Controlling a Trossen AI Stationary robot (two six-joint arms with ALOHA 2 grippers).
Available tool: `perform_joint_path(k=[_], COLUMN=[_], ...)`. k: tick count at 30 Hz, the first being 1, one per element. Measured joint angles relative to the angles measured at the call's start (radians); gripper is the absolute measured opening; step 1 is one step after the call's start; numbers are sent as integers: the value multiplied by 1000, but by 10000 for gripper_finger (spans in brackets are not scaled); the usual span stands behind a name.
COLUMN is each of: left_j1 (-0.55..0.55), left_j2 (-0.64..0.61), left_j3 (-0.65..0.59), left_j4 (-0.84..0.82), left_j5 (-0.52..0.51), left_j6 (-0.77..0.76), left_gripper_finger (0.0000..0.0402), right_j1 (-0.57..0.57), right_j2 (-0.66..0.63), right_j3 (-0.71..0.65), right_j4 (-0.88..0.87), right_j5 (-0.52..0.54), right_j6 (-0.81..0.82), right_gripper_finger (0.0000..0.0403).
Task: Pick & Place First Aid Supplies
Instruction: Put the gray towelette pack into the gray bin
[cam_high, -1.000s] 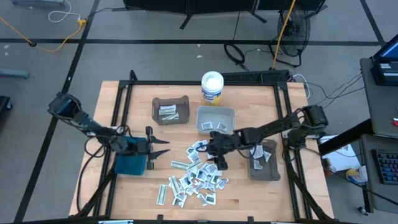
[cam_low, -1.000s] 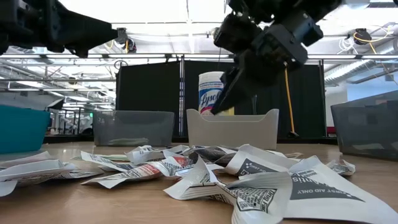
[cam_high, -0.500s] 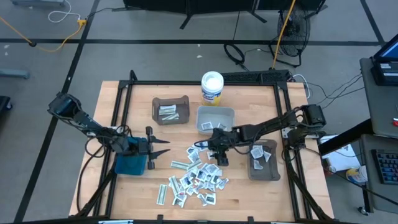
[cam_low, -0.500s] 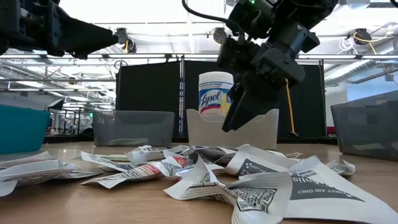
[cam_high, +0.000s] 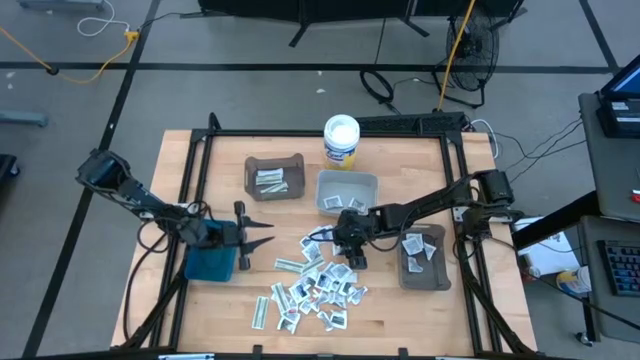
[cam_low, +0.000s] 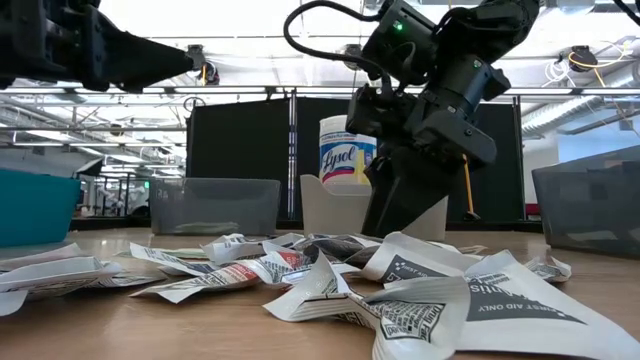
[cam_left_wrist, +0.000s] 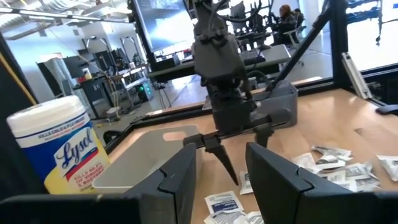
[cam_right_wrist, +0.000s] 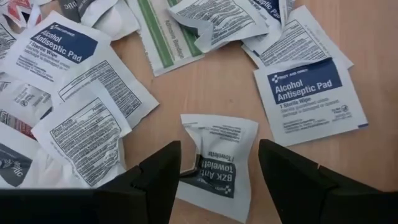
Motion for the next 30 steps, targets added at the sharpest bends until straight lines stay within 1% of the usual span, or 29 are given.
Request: perform_joint_path(k=[11,18,20,24,30], left_j1=[14,14,14,14,14], left_j2=[0,0,0,0,0], left_j3=[0,0,0,0,0], left_j4=[-5,-5,-5,-4,-5], left_j5=[0,1,1,1,1], left_j6=[-15,-13,-16,-16,-16], left_gripper_finger=[145,145,145,145,145], right_j1=[33,33,33,33,33], right_j2=[3,-11,-22,-54,-76], right_j3=[-3,-3,-3,-3,-3], right_j4=[-34,-60,-68,-102,-100], right_j5=[-4,-3,11,76,75], right_j6=[-11,-17,-18,-35,-39], right_gripper_finger=[210,210,210,210,210])
